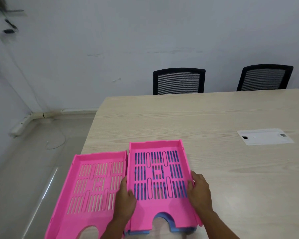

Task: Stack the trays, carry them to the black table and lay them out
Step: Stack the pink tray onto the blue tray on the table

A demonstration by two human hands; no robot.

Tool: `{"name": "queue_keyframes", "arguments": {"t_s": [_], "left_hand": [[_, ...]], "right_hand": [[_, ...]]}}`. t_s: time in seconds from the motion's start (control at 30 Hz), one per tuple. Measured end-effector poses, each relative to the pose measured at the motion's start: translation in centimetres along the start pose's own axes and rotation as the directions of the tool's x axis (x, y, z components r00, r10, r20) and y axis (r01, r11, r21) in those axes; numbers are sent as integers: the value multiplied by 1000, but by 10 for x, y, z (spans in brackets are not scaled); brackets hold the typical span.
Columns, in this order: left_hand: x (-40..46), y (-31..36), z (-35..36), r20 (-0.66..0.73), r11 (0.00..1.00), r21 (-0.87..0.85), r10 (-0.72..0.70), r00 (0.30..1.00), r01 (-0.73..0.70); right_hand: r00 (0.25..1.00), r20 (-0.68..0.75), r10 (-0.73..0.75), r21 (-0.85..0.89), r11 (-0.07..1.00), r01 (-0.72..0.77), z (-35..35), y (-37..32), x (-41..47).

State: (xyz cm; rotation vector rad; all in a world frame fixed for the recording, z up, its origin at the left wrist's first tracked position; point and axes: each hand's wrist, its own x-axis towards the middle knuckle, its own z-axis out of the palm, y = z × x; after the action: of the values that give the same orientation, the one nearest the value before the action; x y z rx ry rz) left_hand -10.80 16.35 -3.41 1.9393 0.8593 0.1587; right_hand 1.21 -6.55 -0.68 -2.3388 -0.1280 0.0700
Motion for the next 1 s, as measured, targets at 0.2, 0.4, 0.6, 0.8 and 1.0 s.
{"name": "queue_keyframes", "arguments": {"t_s": [0.2, 0.4, 0.6, 0.8, 1.0], "left_hand": [[11, 1, -4, -17, 1000, -1, -7, 1000, 7], [7, -3, -7, -1, 999, 13, -34, 999, 34], [1, 3, -8, 18, 1000, 1, -14, 1000, 14], [-2, 7, -10, 9, 1000, -13, -8, 1000, 9], [-8, 14, -8, -11, 1000, -23, 15, 1000, -15]], "right_hand": [[1000, -10, -8, -4, 1000, 8, 4, -4, 2], [1000, 7, 0, -10, 1000, 0, 6, -6, -1], [1000, 0, 17, -7, 1000, -17, 6, -4, -2], [1000, -10, 15, -8, 1000, -16, 3, -6, -2], [999, -11, 32, -6, 999, -32, 2, -3, -2]]}}
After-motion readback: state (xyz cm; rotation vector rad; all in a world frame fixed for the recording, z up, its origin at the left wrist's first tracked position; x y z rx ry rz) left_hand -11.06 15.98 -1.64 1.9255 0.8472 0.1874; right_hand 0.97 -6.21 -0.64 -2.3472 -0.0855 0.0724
